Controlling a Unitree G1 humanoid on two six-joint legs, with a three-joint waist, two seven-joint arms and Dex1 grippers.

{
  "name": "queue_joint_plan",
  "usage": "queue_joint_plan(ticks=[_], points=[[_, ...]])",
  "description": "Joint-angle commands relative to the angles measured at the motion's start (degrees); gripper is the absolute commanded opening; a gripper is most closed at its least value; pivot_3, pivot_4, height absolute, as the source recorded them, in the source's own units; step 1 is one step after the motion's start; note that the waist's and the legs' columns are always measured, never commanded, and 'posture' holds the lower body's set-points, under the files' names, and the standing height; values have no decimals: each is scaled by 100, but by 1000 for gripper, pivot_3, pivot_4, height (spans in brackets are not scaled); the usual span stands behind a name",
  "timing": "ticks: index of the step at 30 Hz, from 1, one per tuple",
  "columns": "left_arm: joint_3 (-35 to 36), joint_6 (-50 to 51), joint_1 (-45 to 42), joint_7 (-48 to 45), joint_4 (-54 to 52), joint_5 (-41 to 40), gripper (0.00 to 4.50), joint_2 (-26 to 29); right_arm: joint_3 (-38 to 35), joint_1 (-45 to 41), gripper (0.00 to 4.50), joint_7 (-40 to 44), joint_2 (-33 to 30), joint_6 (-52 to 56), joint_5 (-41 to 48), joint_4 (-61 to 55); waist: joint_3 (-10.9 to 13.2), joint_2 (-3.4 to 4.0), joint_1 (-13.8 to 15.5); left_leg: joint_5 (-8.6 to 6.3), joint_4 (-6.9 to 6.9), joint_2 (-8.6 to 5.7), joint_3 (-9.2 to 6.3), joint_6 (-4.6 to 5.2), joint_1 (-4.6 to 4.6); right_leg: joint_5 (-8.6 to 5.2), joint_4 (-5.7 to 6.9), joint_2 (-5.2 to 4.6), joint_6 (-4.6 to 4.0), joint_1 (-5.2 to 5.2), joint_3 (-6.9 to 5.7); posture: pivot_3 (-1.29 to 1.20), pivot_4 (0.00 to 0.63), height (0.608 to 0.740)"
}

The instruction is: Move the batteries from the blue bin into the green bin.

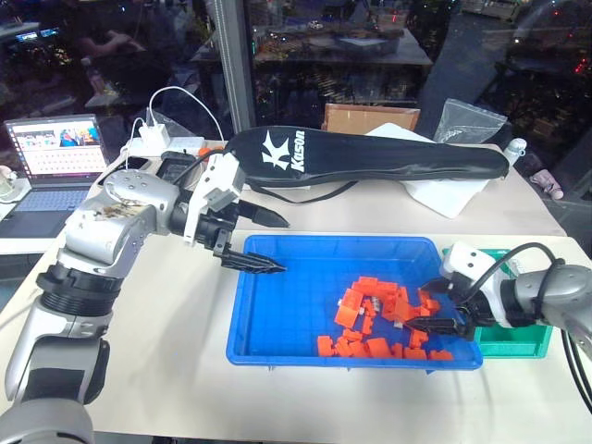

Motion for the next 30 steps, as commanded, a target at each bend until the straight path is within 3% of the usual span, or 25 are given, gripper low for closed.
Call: queue_joint_plan(ticks=[1,3,6,13,22,30], points=[[185,61,16,75,-232,-42,4500,101,148,-114,4484,243,61,-272,-288,178,0,0,3,0,0,0,0,0,-1,0,0,0,0,0,0,0,150,731],[186,2,68,84,-233,23,4500,158,194,-135,4484,245,178,-290,-349,246,0,0,7,0,0,0,0,0,-1,0,0,0,0,0,0,0,150,731],[186,-19,98,108,-237,40,4500,184,215,-200,3737,234,348,-306,-464,367,0,0,8,0,1,0,0,0,-1,0,0,0,1,2,0,0,150,731],[150,-155,79,113,-152,132,4500,148,149,-227,1453,437,291,-426,-694,351,0,1,18,0,3,-1,0,0,-1,0,3,0,1,1,-1,0,150,731],[98,-283,97,101,-88,186,4500,105,-806,-529,1453,973,31,-233,27,34,0,1,14,0,2,0,0,0,2,0,4,0,1,4,-1,0,150,731],[109,-275,114,107,-161,195,4500,102,-272,-1940,1453,137,652,-1545,-1386,1781,0,1,-3,0,4,0,1,0,7,1,10,0,0,0,1,0,150,731]])
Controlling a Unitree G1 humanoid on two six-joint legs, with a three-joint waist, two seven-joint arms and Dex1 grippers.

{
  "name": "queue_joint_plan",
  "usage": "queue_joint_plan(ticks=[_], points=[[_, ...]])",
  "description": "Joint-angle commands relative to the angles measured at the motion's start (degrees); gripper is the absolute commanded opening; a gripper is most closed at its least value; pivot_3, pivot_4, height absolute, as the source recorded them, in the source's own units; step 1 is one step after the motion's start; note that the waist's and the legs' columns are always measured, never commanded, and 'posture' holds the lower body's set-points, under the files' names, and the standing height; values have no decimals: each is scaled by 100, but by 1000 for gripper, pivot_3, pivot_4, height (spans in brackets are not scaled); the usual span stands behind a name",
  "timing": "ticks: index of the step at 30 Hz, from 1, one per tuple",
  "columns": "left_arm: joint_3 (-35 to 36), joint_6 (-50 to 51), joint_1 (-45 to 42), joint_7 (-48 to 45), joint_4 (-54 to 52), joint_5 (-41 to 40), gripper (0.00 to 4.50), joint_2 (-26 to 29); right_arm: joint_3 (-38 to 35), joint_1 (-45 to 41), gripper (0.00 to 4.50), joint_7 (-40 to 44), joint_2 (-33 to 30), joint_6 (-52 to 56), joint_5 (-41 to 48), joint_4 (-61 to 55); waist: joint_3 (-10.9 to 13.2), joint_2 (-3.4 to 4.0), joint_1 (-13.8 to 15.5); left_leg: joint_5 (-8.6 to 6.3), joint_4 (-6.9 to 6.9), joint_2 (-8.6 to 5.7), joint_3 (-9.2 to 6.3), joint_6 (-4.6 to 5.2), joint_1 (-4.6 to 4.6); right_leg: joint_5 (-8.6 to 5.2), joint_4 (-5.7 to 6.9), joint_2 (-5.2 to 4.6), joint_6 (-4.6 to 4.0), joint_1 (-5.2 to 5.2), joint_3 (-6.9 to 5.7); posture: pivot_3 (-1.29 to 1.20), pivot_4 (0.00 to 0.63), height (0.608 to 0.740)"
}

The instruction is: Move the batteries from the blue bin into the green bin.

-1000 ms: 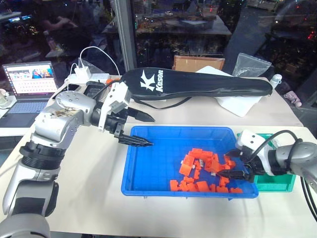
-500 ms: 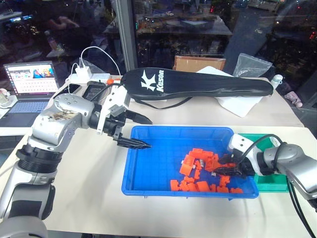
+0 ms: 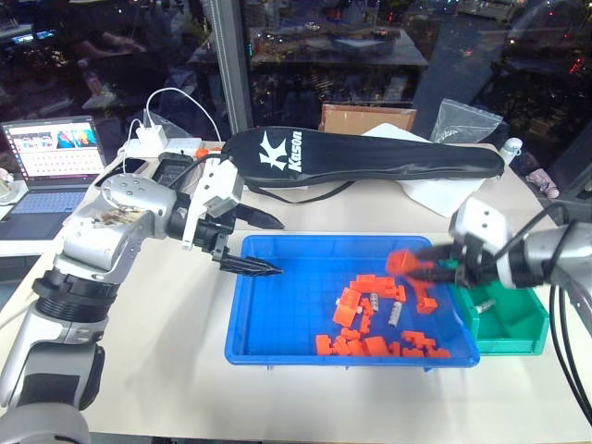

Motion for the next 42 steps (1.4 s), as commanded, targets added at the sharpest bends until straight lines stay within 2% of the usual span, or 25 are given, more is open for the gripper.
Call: queue_joint_plan(ticks=[1,5,6,14,18,22,24,27,34,42], points=[[129,-53,-50,15,-148,-10,4500,20,240,-396,1453,-244,243,-567,-603,673,0,0,17,0,-1,0,0,0,-1,0,-1,0,0,0,0,0,150,731],[127,-13,84,84,-269,-2,4500,40,557,-563,1453,-142,460,-747,-943,1057,0,1,33,0,-5,0,0,1,-6,1,0,0,-2,0,-1,0,150,731],[162,33,129,126,-308,-33,4500,46,614,-594,1953,-133,509,-746,-1003,1135,0,2,33,-2,-5,0,0,3,-7,2,0,0,-4,-1,-1,0,150,731],[154,7,214,171,-342,8,4500,84,554,-684,4487,58,491,-830,-1169,1252,0,3,28,-1,0,0,0,3,-1,1,6,0,-3,3,-1,0,150,731],[115,-24,190,195,-319,18,4500,31,349,-638,4487,311,207,-587,-994,846,1,4,31,-1,0,0,0,3,-1,1,7,1,-2,3,-1,0,150,731],[73,-72,165,161,-279,27,4500,-29,121,-84,4487,1229,-443,286,-115,-519,1,14,79,-1,-4,0,0,3,-4,1,6,1,-3,2,-3,0,150,731],[43,-92,140,137,-248,40,4500,-71,145,231,4487,1530,-690,571,213,-1119,0,13,98,-3,-6,1,-1,6,-2,1,5,1,-3,4,-5,0,150,731],[-18,-99,103,92,-223,52,4500,-140,406,490,4487,1708,-744,790,422,-1710,0,12,71,-5,1,2,0,8,2,0,6,2,-1,7,-4,0,150,731],[-79,-142,15,8,-185,130,4500,-200,1350,563,4487,1284,-397,645,-414,-1125,1,11,17,-1,16,2,-1,12,0,1,9,1,1,3,-4,0,150,731],[-135,-237,36,6,-187,279,4500,-170,1521,532,4487,1036,18,577,-783,-447,0,11,27,-1,7,0,-1,13,-5,2,7,2,-1,2,-4,0,150,731]])
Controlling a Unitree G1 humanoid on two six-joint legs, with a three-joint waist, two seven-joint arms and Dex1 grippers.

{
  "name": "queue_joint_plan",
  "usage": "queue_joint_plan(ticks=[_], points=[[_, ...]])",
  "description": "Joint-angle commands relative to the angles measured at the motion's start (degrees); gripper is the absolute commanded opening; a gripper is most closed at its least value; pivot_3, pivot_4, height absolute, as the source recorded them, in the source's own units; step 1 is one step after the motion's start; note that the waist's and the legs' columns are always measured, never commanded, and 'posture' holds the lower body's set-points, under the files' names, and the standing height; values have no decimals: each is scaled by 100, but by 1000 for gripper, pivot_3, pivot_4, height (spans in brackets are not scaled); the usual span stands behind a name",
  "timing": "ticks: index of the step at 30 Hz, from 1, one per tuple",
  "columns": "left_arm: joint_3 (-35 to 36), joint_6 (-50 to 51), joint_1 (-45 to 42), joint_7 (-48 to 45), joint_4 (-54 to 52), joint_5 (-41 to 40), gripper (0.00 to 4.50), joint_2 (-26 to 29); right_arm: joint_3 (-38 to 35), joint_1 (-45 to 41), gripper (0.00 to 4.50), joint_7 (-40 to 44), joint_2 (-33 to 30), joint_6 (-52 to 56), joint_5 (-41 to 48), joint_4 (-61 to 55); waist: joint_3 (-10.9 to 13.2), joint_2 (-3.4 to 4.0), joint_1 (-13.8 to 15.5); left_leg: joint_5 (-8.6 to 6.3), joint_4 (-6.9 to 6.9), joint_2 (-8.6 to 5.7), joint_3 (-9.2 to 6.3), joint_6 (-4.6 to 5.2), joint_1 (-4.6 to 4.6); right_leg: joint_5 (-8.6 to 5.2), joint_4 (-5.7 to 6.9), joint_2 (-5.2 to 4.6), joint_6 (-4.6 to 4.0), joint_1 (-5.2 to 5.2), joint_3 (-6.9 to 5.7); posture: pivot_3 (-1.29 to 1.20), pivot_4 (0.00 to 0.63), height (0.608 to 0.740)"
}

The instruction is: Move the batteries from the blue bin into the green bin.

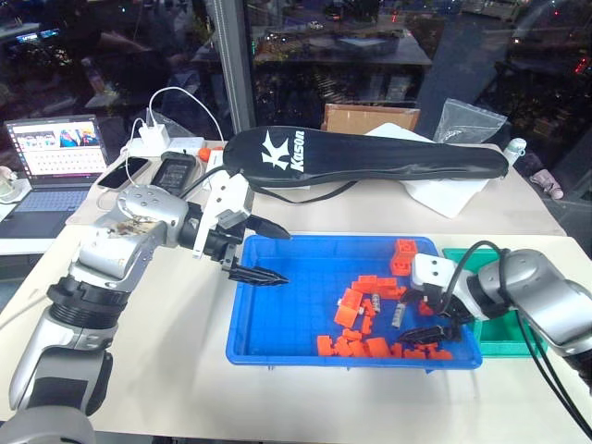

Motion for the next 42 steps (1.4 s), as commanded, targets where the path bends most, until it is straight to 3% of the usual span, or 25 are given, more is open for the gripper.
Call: queue_joint_plan(ticks=[1,12,15,19,20,24,30,36,42], points=[[-10,-169,-138,-44,-49,133,4500,39,-51,-69,4487,-23,52,-94,-102,55,0,0,1,0,0,0,0,0,2,0,0,0,0,1,0,0,150,731],[11,-200,-140,-78,-10,202,4500,15,-91,-40,4487,-167,345,123,-129,36,0,0,0,0,2,0,0,0,4,0,1,1,1,3,-1,0,150,731],[31,-181,-140,-66,-40,193,4500,8,-143,42,3880,-163,301,161,-134,7,0,0,3,0,2,0,0,0,3,0,2,1,1,3,0,0,150,731],[41,-163,-140,-62,-40,171,4500,-5,-338,122,2530,-159,236,260,-9,-153,0,0,15,0,2,0,0,0,3,0,2,1,1,4,-1,0,150,731],[39,-167,-144,-60,-22,176,4500,-10,-388,120,2469,-141,205,306,35,-223,0,0,14,0,2,0,0,0,3,0,2,0,1,3,0,0,150,731],[20,-191,-171,-77,28,191,4500,-39,-699,15,2468,-91,73,470,281,-491,0,0,12,0,2,0,0,0,3,0,2,1,1,3,0,0,150,731],[-11,-223,-228,-100,83,215,4500,-130,-1754,-196,2468,190,-695,737,809,-717,0,1,23,0,1,0,0,0,1,0,1,-1,1,3,-1,0,150,731],[-52,-286,-259,-124,163,234,4500,-211,-2411,21,2468,171,-1813,153,351,304,0,2,58,0,1,0,2,0,4,-1,-2,-2,1,2,0,0,150,731],[-79,-323,-254,-130,190,266,4500,-272,-2401,474,2468,207,-1936,-408,133,975,-4,7,5,0,-1,0,2,0,5,-1,-1,-1,0,2,1,0,150,731]])
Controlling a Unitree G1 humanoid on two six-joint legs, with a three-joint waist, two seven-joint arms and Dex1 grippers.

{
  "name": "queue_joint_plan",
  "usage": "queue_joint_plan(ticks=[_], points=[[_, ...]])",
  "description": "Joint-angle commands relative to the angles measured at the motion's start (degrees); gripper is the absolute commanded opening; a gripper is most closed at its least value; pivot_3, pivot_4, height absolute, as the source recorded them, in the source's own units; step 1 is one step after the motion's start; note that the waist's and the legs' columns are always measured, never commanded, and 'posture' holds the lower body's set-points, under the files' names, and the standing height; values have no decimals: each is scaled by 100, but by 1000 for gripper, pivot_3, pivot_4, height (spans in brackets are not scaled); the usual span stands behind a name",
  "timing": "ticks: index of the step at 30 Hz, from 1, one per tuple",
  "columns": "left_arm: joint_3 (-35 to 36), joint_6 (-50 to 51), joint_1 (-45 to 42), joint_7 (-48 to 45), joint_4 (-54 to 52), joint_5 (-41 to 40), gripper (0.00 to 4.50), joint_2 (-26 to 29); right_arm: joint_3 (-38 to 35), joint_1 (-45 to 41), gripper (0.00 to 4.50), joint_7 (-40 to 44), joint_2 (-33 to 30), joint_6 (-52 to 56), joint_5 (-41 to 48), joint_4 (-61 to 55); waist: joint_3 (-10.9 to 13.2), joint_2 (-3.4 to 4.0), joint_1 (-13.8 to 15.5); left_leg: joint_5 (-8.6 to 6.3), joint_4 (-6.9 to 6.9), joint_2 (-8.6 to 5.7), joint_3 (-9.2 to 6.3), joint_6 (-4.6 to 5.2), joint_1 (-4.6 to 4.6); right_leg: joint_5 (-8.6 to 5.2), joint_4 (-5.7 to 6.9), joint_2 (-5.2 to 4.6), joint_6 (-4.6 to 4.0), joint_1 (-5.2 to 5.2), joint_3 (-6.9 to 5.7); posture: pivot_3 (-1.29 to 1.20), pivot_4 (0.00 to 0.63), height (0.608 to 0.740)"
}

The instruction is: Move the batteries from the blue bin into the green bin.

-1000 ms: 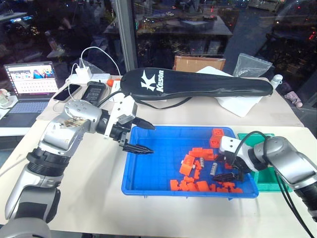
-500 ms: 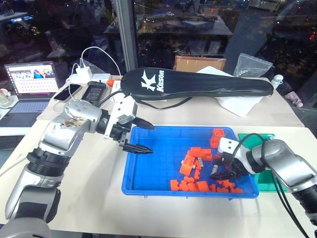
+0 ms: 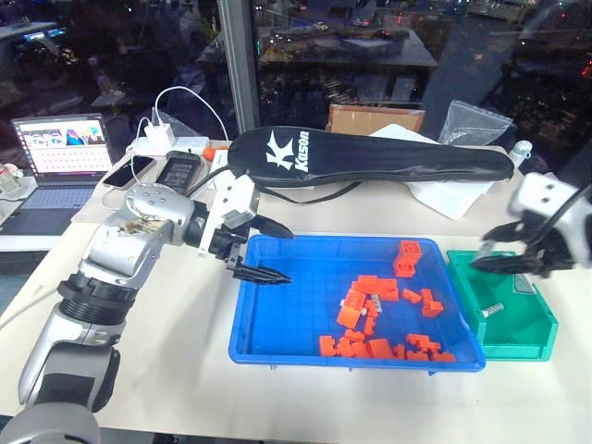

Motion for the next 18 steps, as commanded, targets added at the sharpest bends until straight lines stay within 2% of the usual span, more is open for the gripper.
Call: queue_joint_plan(ticks=[1,8,10,13,18], points=[[28,-110,-119,-14,-61,33,4500,-7,-36,47,2468,-28,18,-405,-150,361,-1,5,-23,0,0,0,0,0,0,0,1,0,0,0,0,0,150,731],[103,46,38,117,-285,-31,4500,40,378,225,2468,-203,662,-636,-306,849,-6,12,-44,0,2,-1,-1,0,3,0,3,1,0,3,1,0,150,731],[117,74,73,139,-339,-39,4500,72,448,294,3469,-245,759,-723,-373,924,-6,12,-28,0,4,-1,-1,0,1,0,3,1,1,4,1,0,150,731],[139,94,112,167,-393,-33,4500,133,422,135,4382,-239,707,-731,-416,905,-7,16,-15,0,6,-3,-1,0,-2,1,3,0,0,4,1,0,150,731],[135,76,136,172,-410,-26,4500,206,171,-558,4448,6,612,-274,56,323,-9,29,-59,0,6,-2,-1,0,4,1,7,1,1,4,2,0,150,731]])
